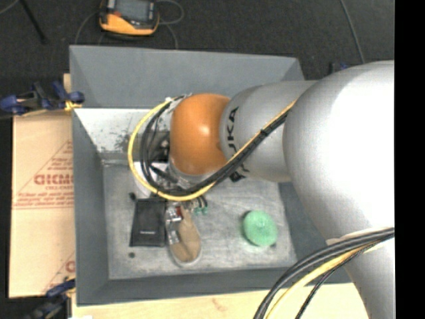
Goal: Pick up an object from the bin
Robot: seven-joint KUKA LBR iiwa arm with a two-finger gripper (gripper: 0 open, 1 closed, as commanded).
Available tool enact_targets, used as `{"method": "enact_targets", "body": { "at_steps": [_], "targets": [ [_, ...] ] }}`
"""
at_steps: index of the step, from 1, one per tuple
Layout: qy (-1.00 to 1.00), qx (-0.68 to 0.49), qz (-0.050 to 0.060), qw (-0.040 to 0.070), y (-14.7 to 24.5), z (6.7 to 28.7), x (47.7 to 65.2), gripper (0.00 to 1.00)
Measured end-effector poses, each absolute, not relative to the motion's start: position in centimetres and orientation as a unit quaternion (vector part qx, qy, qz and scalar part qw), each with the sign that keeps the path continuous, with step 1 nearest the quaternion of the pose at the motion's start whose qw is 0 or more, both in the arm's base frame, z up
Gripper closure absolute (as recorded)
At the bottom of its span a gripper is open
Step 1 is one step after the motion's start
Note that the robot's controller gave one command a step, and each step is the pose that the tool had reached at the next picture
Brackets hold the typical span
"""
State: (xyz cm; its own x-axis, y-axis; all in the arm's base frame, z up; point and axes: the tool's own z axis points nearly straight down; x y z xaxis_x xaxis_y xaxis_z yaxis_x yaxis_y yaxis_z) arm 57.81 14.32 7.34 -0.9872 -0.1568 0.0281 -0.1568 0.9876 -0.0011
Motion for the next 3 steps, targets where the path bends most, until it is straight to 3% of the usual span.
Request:
{"method": "enact_targets", "body": {
  "at_steps": [1, 2, 3],
  "targets": [
    [-0.997, 0.078, 0.000, 0.005, 14.34, 7.37, 58.12, 0.00],
    [-0.997, 0.077, 0.000, 0.008, 14.36, 7.43, 58.03, 1.00],
    [-0.997, 0.077, 0.000, 0.009, 14.37, 7.44, 58.01, 1.00]
  ]
}}
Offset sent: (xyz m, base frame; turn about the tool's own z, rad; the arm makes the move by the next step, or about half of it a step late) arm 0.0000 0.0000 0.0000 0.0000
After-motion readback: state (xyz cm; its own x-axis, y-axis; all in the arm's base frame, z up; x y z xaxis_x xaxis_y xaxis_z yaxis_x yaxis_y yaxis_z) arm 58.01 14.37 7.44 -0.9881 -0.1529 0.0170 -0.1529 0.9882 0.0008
